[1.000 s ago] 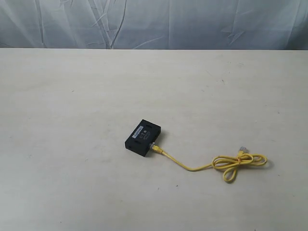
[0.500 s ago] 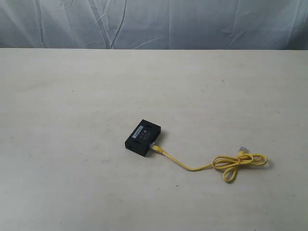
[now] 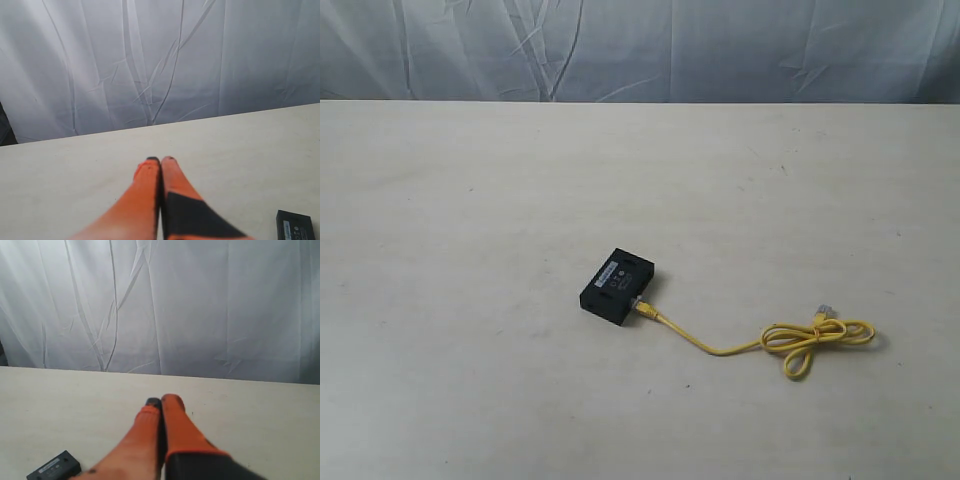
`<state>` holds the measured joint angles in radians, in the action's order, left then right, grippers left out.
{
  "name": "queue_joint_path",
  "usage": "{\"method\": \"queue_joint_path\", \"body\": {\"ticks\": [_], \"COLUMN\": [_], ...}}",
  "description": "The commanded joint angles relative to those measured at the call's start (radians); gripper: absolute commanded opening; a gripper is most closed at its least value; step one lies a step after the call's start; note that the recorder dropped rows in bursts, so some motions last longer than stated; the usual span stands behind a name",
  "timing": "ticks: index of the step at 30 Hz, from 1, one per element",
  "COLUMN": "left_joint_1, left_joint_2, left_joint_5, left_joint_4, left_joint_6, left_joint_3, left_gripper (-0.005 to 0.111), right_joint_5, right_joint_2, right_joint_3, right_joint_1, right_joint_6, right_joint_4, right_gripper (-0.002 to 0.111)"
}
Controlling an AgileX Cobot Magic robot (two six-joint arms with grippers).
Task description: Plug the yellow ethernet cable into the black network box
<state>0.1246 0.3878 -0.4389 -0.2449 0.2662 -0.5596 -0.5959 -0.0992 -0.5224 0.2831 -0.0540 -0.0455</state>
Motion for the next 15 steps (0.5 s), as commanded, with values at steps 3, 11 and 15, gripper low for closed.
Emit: {"method": "queue_joint_path", "body": {"ticks": [3, 11, 15], "left_joint_1": [-0.003, -0.003, -0.003], "left_joint_2": [-0.008, -0.008, -0.008], "left_joint_5": [0.005, 0.005, 0.005], "left_joint_4": [0.002, 0.002, 0.002], "left_joint_6": [0.002, 0.002, 0.002], "left_joint_3": [0.002, 0.002, 0.002], "left_gripper": [0.0, 0.0, 0.0], "right_joint_5": [0.008, 0.058, 0.071], "right_joint_2": [0.004, 0.004, 0.033], "right_joint_3": [0.008, 0.101, 0.172], "right_joint_1": [-0.004, -0.158, -0.214], "right_joint_6": [0.037, 0.037, 0.037], "right_joint_4": [-0.011, -0.006, -0.006], "right_gripper": [0.0, 0.0, 0.0]}}
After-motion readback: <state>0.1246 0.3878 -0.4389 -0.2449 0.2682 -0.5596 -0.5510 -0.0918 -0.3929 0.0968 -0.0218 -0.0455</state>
